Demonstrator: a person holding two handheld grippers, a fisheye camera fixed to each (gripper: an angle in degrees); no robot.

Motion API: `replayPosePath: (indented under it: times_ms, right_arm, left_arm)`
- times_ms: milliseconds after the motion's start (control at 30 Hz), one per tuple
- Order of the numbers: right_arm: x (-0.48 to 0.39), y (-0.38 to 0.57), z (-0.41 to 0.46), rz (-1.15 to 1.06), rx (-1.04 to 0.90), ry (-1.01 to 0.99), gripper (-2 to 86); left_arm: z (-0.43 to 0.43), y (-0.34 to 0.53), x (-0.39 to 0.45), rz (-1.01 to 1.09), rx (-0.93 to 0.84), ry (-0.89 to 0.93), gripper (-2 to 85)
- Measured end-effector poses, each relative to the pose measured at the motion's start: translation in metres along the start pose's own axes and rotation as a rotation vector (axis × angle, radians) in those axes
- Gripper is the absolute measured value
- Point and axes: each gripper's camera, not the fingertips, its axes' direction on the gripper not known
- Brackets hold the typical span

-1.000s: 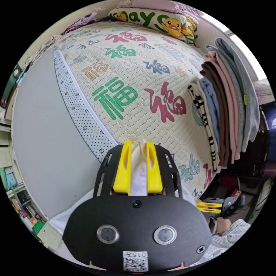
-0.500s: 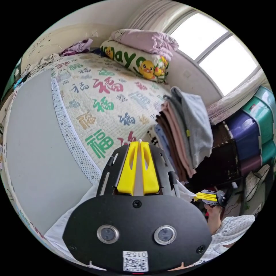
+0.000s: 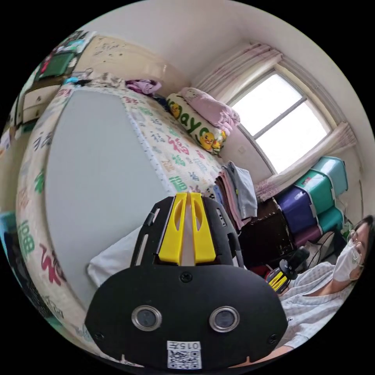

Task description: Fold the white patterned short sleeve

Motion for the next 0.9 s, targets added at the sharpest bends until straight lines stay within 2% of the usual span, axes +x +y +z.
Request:
replayPosePath:
  times_ms: [200, 333, 433, 500, 633, 700, 900]
  right_arm:
    - [-0.028, -0.065, 0.133, -0.014, -0.263, -0.046, -0.2]
    - [-0.039, -0.092, 0.169, -0.013, -0.373, -0.024, -0.2]
    - [-0.048, -0.107, 0.175, -0.017, -0.396, 0.003, -0.1]
    - [-0.050, -0.116, 0.178, -0.006, -0.401, 0.004, -0.1]
    - [-0.061, -0.135, 0.189, -0.008, -0.417, 0.030, -0.1]
    - [-0.066, -0.140, 0.193, -0.021, -0.428, 0.059, 0.1]
    - [-0.066, -0.147, 0.190, 0.005, -0.470, 0.088, 1.2]
  left_arm:
    - [-0.053, 0.072, -0.122, -0.309, 0.010, -0.117, 0.4]
    - [-0.074, 0.099, -0.156, -0.409, 0.135, -0.012, 1.8]
    - [-0.094, 0.110, -0.170, -0.453, 0.243, 0.081, 6.4]
    - [-0.092, 0.106, -0.169, -0.435, 0.156, 0.082, 9.0]
    - [-0.070, 0.091, -0.153, -0.370, -0.019, 0.009, 6.8]
    - [-0.058, 0.082, -0.144, -0.344, -0.088, -0.093, 1.4]
    - [-0.047, 0.062, -0.111, -0.249, -0.178, -0.339, -0.5]
